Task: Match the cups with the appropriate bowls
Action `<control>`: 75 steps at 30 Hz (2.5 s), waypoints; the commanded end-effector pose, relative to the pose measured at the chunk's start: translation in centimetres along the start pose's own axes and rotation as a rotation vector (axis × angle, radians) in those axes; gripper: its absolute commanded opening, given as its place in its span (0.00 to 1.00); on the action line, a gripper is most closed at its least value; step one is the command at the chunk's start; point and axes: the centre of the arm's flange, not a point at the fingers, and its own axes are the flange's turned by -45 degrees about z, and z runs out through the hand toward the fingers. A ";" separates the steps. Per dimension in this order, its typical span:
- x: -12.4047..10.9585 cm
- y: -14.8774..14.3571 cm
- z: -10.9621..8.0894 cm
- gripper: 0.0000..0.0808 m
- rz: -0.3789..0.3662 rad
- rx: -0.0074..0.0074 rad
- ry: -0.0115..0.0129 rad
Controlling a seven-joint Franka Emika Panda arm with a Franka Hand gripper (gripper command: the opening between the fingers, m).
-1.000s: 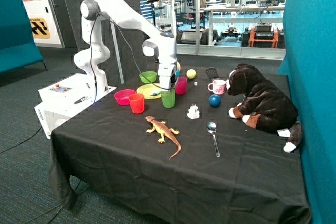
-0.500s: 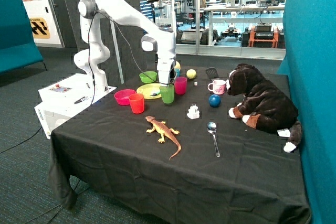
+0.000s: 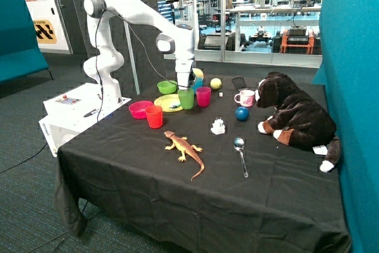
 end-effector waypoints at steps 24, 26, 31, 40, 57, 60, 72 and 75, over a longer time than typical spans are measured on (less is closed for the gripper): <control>-5.2 -12.6 -3.1 0.00 -0.198 -0.0004 0.0002; -5.5 -13.1 -3.0 0.00 -0.198 -0.0004 0.0002; -6.5 -14.2 -2.8 0.00 -0.210 -0.0004 0.0002; -7.2 -16.5 -2.9 0.00 -0.285 -0.0004 0.0002; -7.8 -24.4 -2.9 0.00 -0.519 -0.0004 0.0001; -8.7 -25.4 -2.9 0.00 -0.541 -0.0004 0.0001; -11.1 -23.1 -2.6 0.00 -0.477 -0.0004 0.0001; -11.9 -22.5 -2.6 0.00 -0.427 -0.0004 0.0001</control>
